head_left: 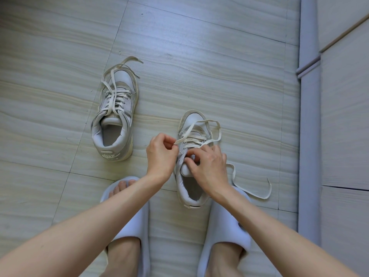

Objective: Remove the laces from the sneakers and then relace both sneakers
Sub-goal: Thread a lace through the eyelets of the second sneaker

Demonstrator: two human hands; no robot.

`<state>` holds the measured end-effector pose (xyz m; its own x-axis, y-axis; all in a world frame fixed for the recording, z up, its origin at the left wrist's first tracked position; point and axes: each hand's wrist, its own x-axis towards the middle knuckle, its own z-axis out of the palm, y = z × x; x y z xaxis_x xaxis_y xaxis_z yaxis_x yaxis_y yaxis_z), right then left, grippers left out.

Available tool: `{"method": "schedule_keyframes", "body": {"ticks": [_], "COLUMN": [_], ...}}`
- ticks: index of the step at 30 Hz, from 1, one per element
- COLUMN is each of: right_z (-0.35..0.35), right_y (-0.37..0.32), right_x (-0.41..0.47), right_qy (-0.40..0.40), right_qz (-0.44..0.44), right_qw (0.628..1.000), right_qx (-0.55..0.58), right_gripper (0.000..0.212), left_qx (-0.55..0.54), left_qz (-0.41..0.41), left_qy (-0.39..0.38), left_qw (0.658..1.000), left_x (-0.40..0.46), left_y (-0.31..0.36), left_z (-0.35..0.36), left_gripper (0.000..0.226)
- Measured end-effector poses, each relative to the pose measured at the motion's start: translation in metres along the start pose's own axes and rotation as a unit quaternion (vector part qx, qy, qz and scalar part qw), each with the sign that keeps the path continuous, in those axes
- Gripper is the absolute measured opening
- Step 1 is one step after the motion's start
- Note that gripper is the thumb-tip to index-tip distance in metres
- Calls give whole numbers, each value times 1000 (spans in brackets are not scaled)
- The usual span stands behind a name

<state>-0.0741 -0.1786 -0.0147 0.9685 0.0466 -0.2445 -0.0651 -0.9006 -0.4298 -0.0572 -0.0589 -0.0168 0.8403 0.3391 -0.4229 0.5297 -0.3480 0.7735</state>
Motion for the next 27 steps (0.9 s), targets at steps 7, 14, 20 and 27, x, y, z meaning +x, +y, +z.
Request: {"method": "schedule_keyframes", "body": {"ticks": [7, 14, 20, 27], "right_z": [0, 1, -29, -58], "right_y": [0, 6, 22, 55], "right_x": [1, 1, -9, -7], "right_qy": [-1, 6, -21, 44], "right_qz": [2, 9, 150, 335], "right_qw": [1000, 997, 879, 515], "right_qx": [2, 79, 452, 788], "right_gripper": [19, 12, 24, 30], "left_qx": [-17, -35, -73, -396], "left_qz": [4, -20, -62, -87], "left_qy": [-51, -89, -91, -192], "left_qw": [999, 995, 991, 894], "left_x": [-4, -7, -2, 9], "left_y": [0, -12, -12, 1], "left_z": [0, -3, -5, -27], "left_gripper": [19, 10, 15, 14]}}
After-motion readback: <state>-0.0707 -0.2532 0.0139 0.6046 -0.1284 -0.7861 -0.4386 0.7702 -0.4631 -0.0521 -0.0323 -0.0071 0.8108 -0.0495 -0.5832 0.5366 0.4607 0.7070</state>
